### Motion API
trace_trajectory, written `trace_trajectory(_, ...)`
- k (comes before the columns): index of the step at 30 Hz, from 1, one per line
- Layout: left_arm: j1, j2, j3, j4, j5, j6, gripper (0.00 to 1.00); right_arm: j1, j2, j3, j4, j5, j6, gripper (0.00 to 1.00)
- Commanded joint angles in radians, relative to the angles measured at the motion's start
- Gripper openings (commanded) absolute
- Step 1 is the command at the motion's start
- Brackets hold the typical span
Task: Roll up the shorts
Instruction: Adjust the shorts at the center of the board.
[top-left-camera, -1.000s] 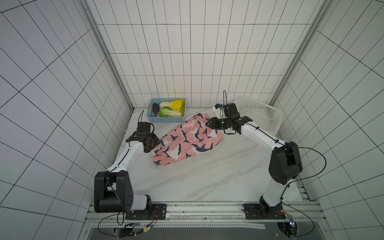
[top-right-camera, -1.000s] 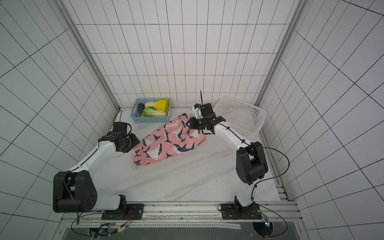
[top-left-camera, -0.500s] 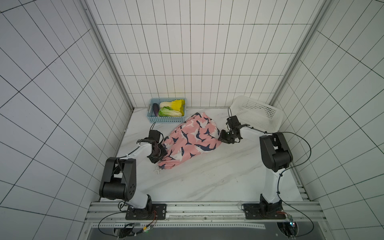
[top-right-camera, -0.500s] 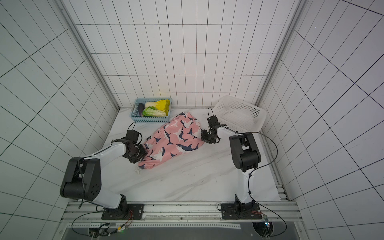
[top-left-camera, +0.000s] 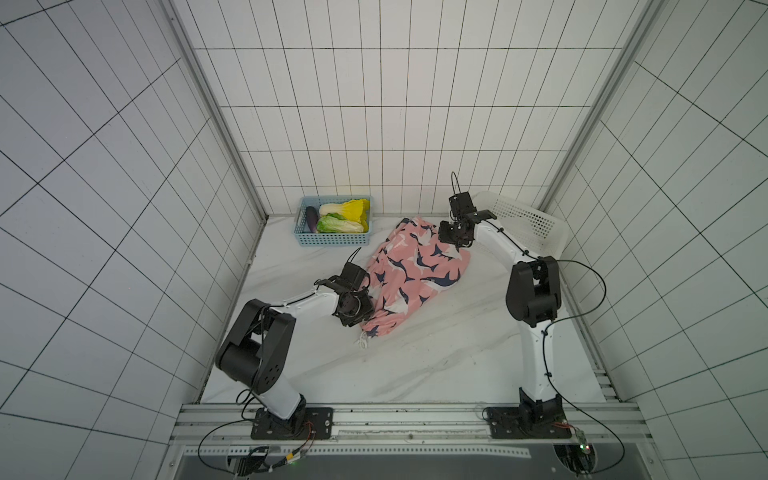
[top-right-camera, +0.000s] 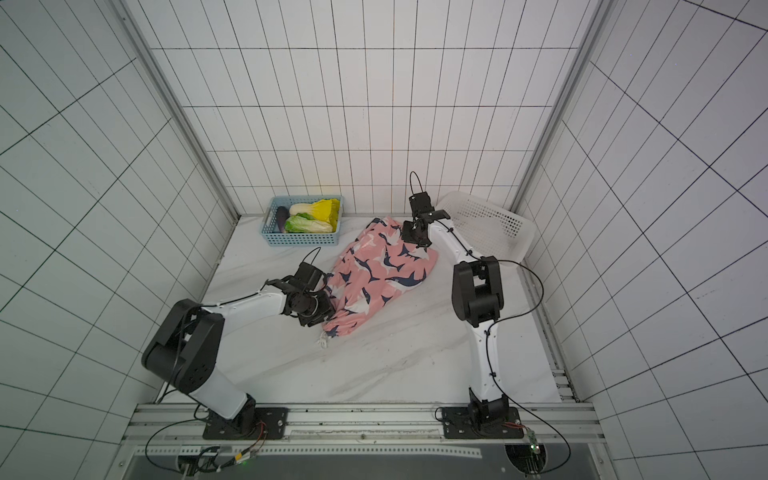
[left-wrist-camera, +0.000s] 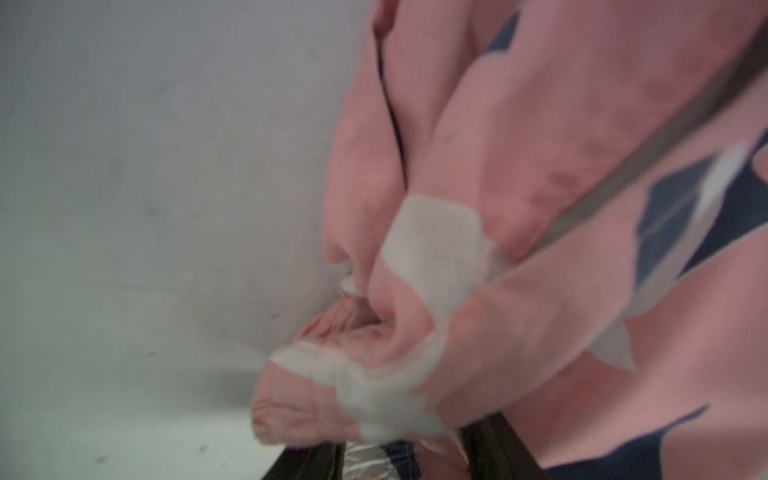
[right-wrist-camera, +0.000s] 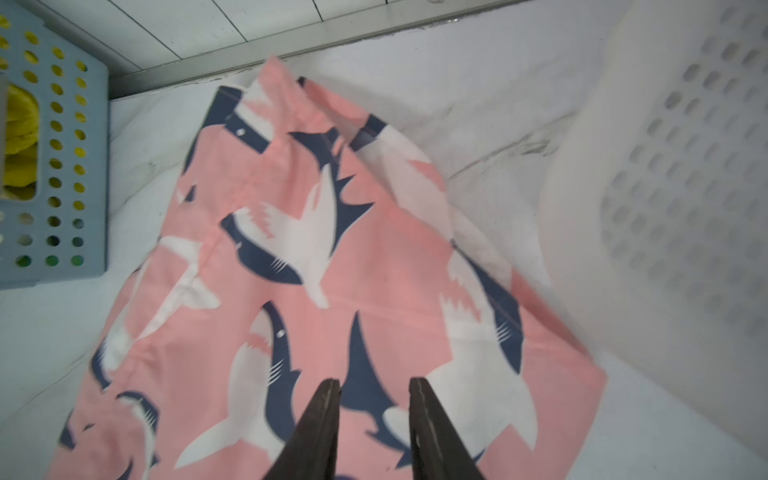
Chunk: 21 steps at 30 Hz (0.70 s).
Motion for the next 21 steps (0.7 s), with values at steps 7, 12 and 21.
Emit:
trace_trajectory(7, -0.042, -0.209, 0.057, -0.169, -0.115, 0.041, 0.59, 0.083, -0.472, -0.475, 0.043, -0.135, -0.02, 0.42)
trace_trajectory(12, 0.081, -0.422, -0.008, -0.179, -0.166, 0.118, 0.7, 0.213, -0.648, -0.782, 0.237, -0.259, 0.069, 0.42)
trace_trajectory(21, 0.404, -0.29, -0.148, 0.221, 0.319, 0.159, 0.87, 0.466, -0.489, -0.814, 0.439, -0.367, 0.073, 0.33)
